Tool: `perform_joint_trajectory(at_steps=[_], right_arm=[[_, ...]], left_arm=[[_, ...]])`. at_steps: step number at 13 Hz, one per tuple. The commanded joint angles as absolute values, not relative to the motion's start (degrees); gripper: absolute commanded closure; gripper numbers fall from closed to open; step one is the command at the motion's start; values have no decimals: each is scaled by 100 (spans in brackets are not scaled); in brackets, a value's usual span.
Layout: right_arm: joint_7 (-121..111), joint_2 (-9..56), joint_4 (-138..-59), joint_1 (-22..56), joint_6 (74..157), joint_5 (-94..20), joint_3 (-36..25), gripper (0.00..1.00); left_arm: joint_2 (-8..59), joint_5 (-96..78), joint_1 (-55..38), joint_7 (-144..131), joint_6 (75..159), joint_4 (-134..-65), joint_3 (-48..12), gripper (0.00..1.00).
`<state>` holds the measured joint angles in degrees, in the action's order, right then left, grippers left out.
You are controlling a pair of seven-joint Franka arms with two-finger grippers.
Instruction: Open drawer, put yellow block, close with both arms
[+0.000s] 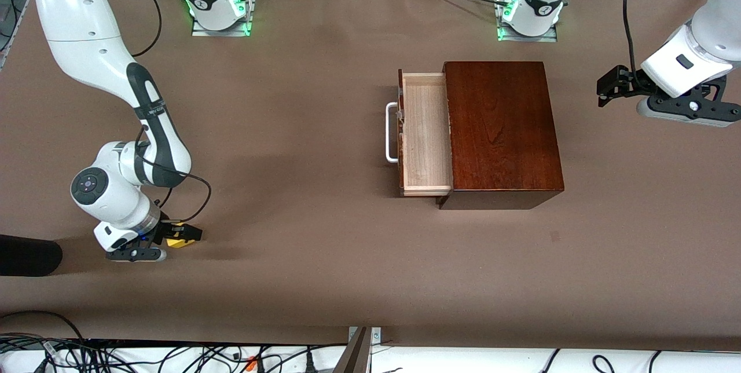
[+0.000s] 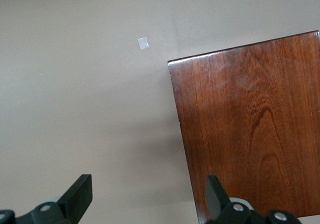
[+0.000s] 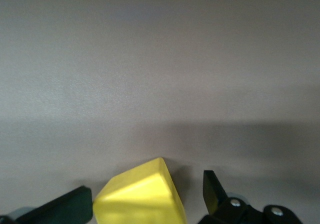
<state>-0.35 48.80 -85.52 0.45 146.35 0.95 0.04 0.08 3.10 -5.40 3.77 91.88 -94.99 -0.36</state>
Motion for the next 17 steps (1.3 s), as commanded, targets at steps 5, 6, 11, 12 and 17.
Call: perform_joint_trajectory(at_steps=[5,6,11,12,17], right_arm=[[-307,5010,-8455,18,14739,88,9,3],[-482,4975,-8455,9,14696,88,9,30],[-817,4555,-8420,9,13750,123,0,100],[-809,4309,-8420,9,13320,132,-9,100],[-695,3061,-8297,35,11316,115,0,100]], left_arm=[[-88,-18,-475,343,9053,-9431,35,0],[-88,-18,-466,343,9009,-9431,44,0],[-88,-9,-404,352,9000,-9396,53,0],[-88,-17,-404,352,8956,-9396,53,0],[-88,-26,-404,352,8903,-9378,53,0]])
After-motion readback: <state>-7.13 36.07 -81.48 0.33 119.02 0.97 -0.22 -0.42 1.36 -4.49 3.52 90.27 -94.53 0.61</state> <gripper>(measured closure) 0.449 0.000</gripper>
